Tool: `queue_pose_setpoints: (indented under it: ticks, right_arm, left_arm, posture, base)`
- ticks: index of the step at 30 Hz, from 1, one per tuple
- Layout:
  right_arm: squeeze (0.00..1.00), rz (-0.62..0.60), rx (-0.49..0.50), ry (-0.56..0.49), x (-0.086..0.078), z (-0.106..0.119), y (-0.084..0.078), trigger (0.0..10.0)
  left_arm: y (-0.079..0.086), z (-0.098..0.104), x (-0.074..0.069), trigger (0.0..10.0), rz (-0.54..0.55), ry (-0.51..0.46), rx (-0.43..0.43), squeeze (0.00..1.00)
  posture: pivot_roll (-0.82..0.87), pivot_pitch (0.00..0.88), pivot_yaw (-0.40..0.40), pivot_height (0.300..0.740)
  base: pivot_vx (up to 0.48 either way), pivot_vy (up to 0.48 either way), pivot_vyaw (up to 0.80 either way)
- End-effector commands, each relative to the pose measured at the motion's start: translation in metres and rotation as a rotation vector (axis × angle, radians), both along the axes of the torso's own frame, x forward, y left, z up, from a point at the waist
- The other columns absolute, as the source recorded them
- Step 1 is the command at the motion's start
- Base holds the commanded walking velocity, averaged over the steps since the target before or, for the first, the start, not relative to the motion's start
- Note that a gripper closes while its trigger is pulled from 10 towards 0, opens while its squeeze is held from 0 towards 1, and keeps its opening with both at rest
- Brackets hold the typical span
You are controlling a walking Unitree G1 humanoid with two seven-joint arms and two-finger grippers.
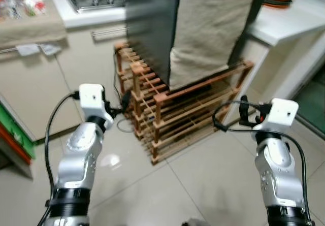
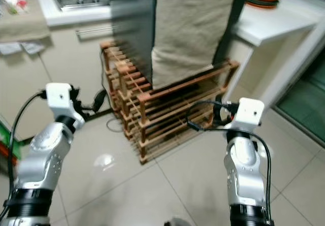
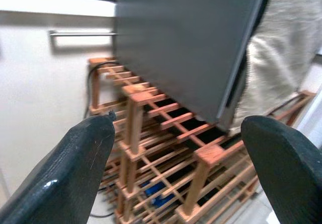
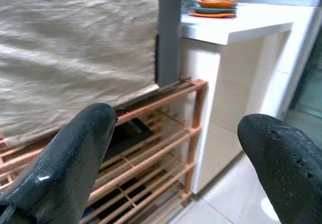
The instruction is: Restocking fridge
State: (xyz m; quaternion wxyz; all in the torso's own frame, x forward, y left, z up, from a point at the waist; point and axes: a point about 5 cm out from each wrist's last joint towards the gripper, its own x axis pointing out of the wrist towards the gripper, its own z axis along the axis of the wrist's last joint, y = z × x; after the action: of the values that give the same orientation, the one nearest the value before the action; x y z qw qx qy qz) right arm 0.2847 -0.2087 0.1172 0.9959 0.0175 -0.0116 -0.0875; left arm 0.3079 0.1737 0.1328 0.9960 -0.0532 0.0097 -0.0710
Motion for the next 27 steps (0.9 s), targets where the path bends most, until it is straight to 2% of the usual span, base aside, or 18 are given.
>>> queue_pose_setpoints:
  ticks: [1,4,11,14,22,27]
  right_arm:
    - [0.0,-0.005,-0.023,-0.002,-0.002,0.0,-0.004,10.0]
    - [0.0,0.007,-0.023,-0.002,-0.003,-0.003,-0.003,10.0]
    - [0.0,0.019,-0.016,0.005,-0.004,-0.006,-0.001,10.0]
    - [0.0,0.025,-0.012,-0.04,-0.001,0.003,0.001,10.0]
    - [0.0,0.029,-0.004,-0.037,0.0,0.001,0.002,10.0]
    - [0.0,0.038,-0.014,-0.038,0.002,0.001,0.005,10.0]
  left_arm:
    - [-0.01,0.004,0.002,10.0,-0.041,-0.025,-0.018,0.0]
    - [-0.009,0.008,0.004,10.0,-0.051,-0.054,0.014,0.0]
    - [-0.009,0.013,0.005,10.0,-0.058,-0.08,0.021,0.0]
    - [-0.009,0.023,0.009,10.0,-0.059,-0.12,0.016,0.0]
    - [-0.016,0.026,0.011,10.0,-0.092,-0.135,0.038,0.0]
    - [-0.016,0.026,0.013,10.0,-0.08,-0.128,0.031,0.0]
  posture:
    - [-0.06,0.0,-0.014,0.711]
    - [-0.06,0.0,-0.014,0.711]
    - [-0.06,0.0,-0.01,0.711]
    - [-0.06,0.0,-0.006,0.711]
    - [-0.06,0.0,-0.008,0.711]
    - [-0.07,0.0,-0.004,0.711]
  base:
    - [0.0,0.45,-0.74]
    - [0.16,0.425,-0.74]
    - [0.304,0.371,-0.74]
    - [0.322,0.356,-0.74]
    - [0.322,0.356,-0.74]
    - [0.349,0.33,0.0]
